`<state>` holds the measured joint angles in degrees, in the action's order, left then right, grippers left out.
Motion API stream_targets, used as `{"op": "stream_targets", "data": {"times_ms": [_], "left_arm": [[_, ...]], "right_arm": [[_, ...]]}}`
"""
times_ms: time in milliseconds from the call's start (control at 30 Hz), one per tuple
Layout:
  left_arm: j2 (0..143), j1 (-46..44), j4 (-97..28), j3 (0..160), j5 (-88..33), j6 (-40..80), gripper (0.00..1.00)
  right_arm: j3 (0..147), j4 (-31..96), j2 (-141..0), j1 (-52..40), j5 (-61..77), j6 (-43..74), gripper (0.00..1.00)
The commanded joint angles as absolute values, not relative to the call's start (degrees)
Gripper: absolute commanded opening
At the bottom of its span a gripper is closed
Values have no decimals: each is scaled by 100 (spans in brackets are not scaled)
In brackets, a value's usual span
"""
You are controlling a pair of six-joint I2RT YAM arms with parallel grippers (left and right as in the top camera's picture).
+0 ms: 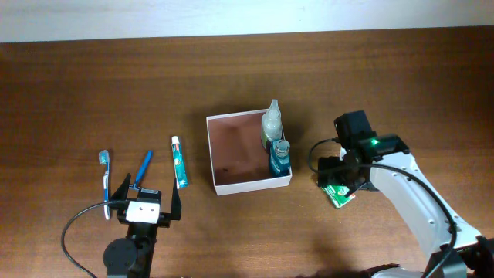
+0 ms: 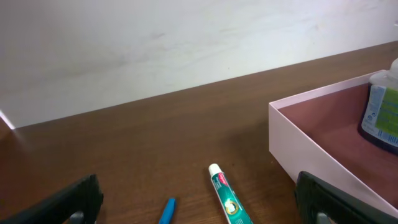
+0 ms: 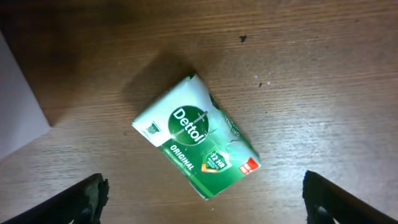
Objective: Pack container
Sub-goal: 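Move the right gripper down over the green Dettol soap bar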
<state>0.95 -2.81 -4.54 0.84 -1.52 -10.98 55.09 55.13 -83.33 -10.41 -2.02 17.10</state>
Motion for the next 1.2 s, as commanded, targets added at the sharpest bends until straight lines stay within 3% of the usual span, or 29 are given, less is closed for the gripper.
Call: {"op": "stream_targets", "data": {"times_ms": [0,500,633,833,1167], "left_arm": [[78,-246,-456,51,-215,-1188,99],[78,-246,-456,51,-215,-1188,99],[78,-246,-456,51,-215,-1188,99],[78,-246,-456,51,-215,-1188,99],[78,-246,-456,51,-215,-1188,99]], "right_arm": [[5339,5345,-8374,-1004,-220,1468,94],[4206,4086,-8374,-1004,-364,961,95],[4200,4069,-8374,-1004,-360,1020,88],[4200,3962,-8374,-1000,-257,2040,82],[4200,3706,-8374,-1000,165,1787,82]]}}
